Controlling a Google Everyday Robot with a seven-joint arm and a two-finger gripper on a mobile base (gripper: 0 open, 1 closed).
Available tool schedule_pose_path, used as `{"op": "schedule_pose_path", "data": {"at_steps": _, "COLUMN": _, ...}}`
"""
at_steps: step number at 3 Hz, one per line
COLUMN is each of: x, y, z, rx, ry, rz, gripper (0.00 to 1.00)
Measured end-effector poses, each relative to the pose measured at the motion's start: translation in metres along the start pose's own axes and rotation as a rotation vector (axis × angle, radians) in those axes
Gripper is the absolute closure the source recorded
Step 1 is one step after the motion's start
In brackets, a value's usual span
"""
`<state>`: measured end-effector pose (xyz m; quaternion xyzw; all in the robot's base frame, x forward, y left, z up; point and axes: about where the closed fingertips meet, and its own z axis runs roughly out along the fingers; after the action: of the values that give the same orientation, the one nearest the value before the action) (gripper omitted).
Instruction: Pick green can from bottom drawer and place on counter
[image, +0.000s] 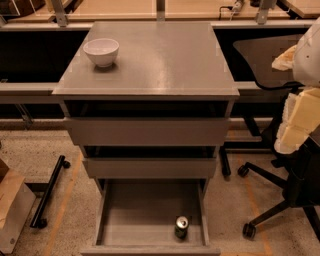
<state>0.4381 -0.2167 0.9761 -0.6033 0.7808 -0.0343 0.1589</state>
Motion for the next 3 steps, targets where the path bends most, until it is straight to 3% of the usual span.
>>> {"op": "schedule_pose_path", "data": {"at_steps": 1, "x": 0.0, "y": 0.0, "z": 0.0, "rx": 0.0, "ry": 0.0, "rz": 0.0, "gripper": 0.0}}
{"op": "schedule_pose_path", "data": {"at_steps": 2, "x": -0.001, "y": -0.004, "z": 0.019, "rx": -0.021, "ry": -0.022, "rz": 0.017, "gripper": 0.0}}
{"op": "schedule_pose_path", "data": {"at_steps": 3, "x": -0.004, "y": -0.008, "z": 0.057, "rx": -0.068, "ry": -0.051, "rz": 0.039, "gripper": 0.0}}
